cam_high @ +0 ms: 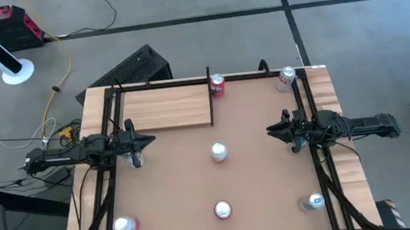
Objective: Place canned beverage on shelf
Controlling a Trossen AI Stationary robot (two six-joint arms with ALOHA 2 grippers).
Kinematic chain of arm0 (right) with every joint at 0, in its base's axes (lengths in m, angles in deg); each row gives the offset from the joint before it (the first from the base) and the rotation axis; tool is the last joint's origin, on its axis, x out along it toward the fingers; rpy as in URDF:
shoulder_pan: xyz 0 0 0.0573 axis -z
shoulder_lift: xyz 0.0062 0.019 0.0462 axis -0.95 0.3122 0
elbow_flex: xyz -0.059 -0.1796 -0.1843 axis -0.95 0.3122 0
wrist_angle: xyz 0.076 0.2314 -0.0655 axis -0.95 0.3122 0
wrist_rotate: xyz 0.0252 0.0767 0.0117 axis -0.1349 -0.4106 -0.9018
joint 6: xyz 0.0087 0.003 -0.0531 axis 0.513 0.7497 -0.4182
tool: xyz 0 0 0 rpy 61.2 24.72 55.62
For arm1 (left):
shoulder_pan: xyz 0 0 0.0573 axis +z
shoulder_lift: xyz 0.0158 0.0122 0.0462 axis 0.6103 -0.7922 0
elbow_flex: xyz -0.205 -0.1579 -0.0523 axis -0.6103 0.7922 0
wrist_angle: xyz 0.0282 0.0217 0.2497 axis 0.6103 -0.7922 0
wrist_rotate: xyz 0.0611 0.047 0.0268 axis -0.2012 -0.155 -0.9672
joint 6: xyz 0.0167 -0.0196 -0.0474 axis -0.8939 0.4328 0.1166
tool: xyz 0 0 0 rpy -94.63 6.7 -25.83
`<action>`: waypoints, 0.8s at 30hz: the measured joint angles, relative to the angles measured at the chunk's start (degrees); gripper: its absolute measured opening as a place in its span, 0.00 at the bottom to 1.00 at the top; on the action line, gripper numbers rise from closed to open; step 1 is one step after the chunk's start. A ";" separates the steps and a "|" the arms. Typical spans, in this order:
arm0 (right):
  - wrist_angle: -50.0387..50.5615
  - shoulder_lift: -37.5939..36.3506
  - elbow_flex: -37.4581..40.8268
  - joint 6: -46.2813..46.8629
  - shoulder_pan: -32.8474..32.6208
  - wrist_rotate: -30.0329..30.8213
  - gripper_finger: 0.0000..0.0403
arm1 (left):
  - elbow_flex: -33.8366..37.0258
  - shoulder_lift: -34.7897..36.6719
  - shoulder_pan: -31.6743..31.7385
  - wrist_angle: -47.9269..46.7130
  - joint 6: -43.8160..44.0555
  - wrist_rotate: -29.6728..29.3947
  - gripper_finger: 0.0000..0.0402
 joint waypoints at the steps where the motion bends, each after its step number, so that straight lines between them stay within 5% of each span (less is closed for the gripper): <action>1: 0.00 0.01 0.00 0.00 0.00 0.00 0.32 | 0.00 0.00 0.01 0.00 0.00 -0.01 0.00; 24: -0.02 0.00 -0.01 -3.22 0.06 0.00 0.32 | -0.02 0.00 0.02 0.02 1.70 0.00 0.00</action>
